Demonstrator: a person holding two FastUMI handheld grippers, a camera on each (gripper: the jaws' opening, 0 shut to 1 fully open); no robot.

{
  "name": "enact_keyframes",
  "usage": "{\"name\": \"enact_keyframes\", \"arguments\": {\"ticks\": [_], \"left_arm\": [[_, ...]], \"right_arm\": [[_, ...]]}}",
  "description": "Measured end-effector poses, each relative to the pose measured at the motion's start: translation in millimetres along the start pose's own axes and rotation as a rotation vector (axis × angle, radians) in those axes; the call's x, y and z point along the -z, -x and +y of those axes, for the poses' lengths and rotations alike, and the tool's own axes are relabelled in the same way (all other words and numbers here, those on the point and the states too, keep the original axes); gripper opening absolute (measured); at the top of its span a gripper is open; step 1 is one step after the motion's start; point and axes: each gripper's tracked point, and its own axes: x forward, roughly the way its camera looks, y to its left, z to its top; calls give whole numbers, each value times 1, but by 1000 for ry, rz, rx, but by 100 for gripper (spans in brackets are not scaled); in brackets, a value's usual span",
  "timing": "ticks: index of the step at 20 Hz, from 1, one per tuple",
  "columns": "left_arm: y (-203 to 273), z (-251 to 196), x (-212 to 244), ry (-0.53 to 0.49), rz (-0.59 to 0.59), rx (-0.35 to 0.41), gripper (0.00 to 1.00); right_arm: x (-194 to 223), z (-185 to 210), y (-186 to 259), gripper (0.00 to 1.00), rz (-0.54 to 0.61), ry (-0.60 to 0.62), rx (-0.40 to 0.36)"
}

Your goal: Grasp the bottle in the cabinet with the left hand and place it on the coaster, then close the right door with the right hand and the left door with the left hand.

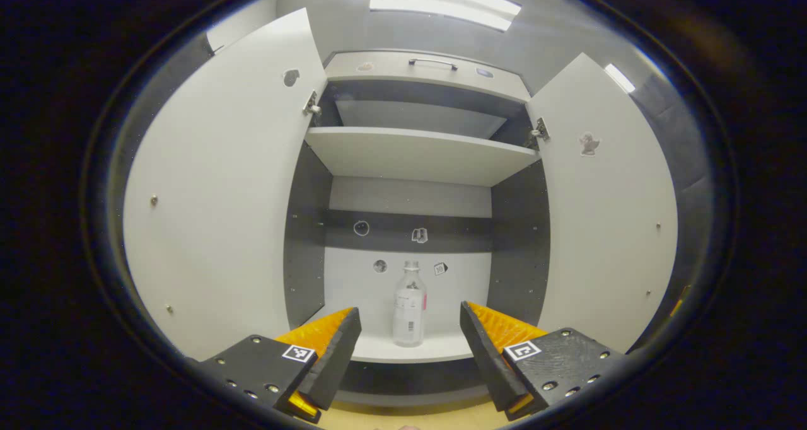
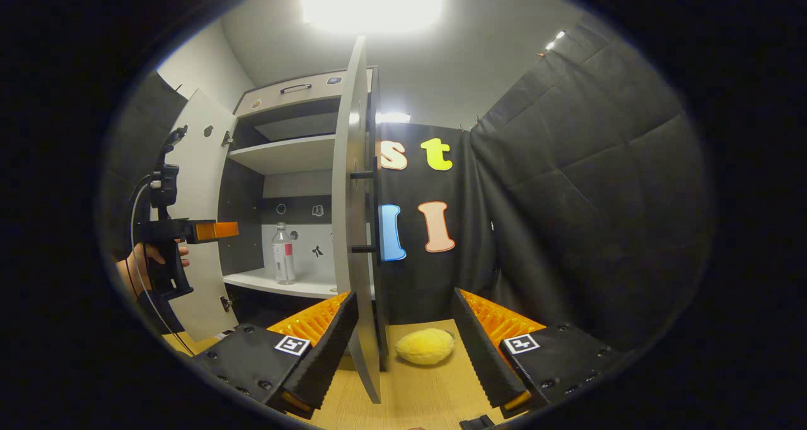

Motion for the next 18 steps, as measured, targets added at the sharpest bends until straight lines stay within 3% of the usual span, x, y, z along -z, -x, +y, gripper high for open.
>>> {"name": "enact_keyframes", "arguments": {"ticks": [1,5,6,11,12,16,17,18], "left_arm": [[-12,1,5,3,9,11,93],[-57,4,24,8,38,33,93],[-66,5,30,6,45,38,100],[-114,8,60,-15,85,64,100],[-123,8,66,-25,94,68,100],[-157,9,86,-62,116,84,100],[-166,9,89,-63,123,85,93],[-172,9,95,-60,131,85,93]], "right_arm": [[-1,1,-1,95,-2,5,9],[1,1,-5,95,-2,34,52],[2,1,-6,95,-2,37,64],[5,2,-13,95,8,53,114],[6,3,-14,92,11,58,119],[14,6,-16,95,29,79,146],[15,7,-17,95,33,81,154],[16,7,-17,95,38,83,162]]}}
